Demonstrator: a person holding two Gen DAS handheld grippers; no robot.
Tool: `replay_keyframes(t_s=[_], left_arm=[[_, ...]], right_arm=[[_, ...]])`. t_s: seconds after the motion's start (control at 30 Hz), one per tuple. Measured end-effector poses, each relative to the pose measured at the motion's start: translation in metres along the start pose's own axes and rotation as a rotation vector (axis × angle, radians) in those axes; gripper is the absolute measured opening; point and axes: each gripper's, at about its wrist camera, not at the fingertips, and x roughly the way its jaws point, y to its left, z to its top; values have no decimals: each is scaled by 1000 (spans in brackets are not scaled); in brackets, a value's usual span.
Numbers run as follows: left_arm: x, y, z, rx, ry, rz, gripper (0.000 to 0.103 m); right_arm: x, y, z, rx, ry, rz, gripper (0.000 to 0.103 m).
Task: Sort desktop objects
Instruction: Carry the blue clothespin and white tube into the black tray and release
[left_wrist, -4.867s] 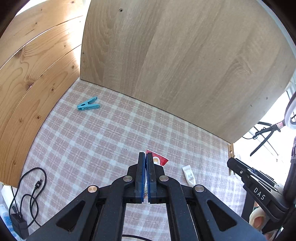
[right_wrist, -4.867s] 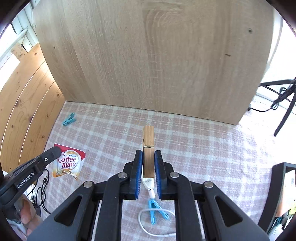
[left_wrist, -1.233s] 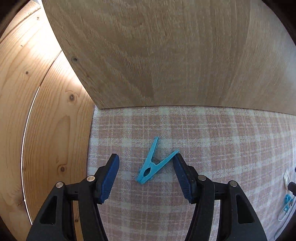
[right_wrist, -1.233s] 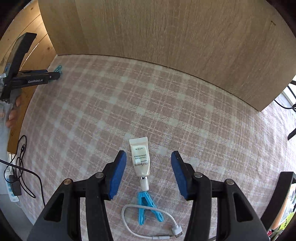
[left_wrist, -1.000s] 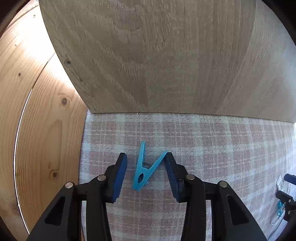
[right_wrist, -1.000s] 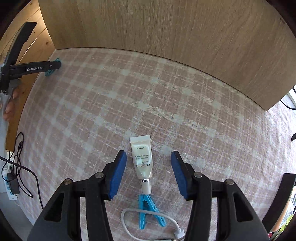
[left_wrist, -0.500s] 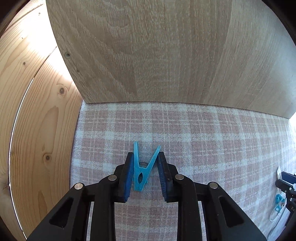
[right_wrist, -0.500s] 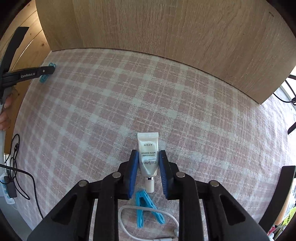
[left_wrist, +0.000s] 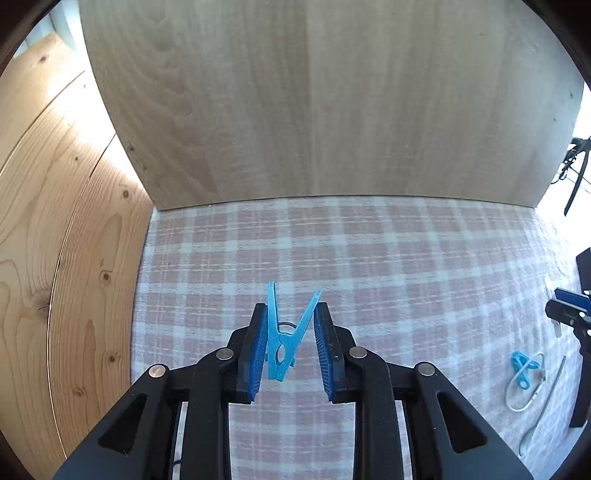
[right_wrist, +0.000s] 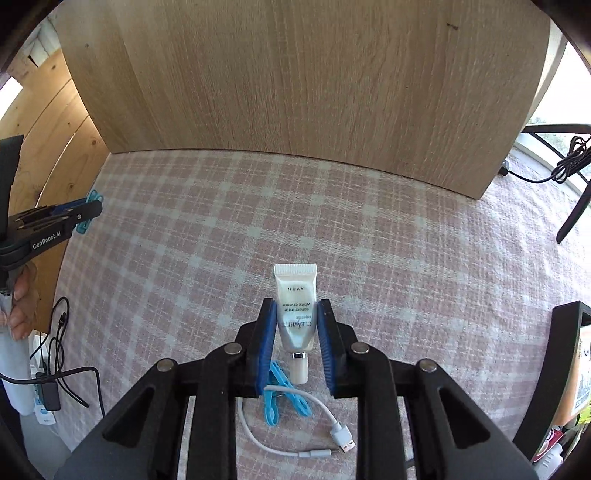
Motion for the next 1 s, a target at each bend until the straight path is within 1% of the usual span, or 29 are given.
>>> replay_keyframes(t_s=[0.2, 0.23, 0.3, 0.37, 0.43, 0.5, 0.53, 0.6, 0.63, 0.8, 0.87, 1.0], left_arm=[[-50, -79, -15, 67, -56, -70, 23], [-61, -85, -10, 79, -65, -89, 23], [-77, -116, -12, 103, -80, -135, 23], [-77, -140, -5, 133, -87, -177, 23], [-86, -175, -4, 168, -100, -217, 23], [-91, -205, 1, 204, -112, -249, 23], [-84, -214, 15, 222, -112, -272, 24], [-89, -246, 13, 254, -111, -314, 23], [-93, -253, 18, 272, -110, -331, 23], [-108, -332, 8, 339, -100, -400, 24], [-118, -355, 4, 357, -91, -431, 23], [-125, -402, -4, 396, -79, -459, 23]], right_arm=[[-44, -44, -22, 53, -57, -23, 22], [-50, -52, -26, 67, -66, -31, 22], [-54, -51, -21, 93, -82, -46, 22], [-54, -48, -22, 123, -100, -63, 22], [-64, -61, -23, 151, -114, -81, 22], [-75, -82, -29, 180, -127, -105, 22], [-83, -95, -35, 197, -133, -116, 22], [-97, -122, -45, 234, -144, -137, 22], [-102, -136, -52, 252, -149, -146, 22], [-130, -194, -91, 340, -170, -189, 22], [-140, -216, -103, 371, -176, -200, 22], [-155, -255, -125, 417, -185, -223, 22]])
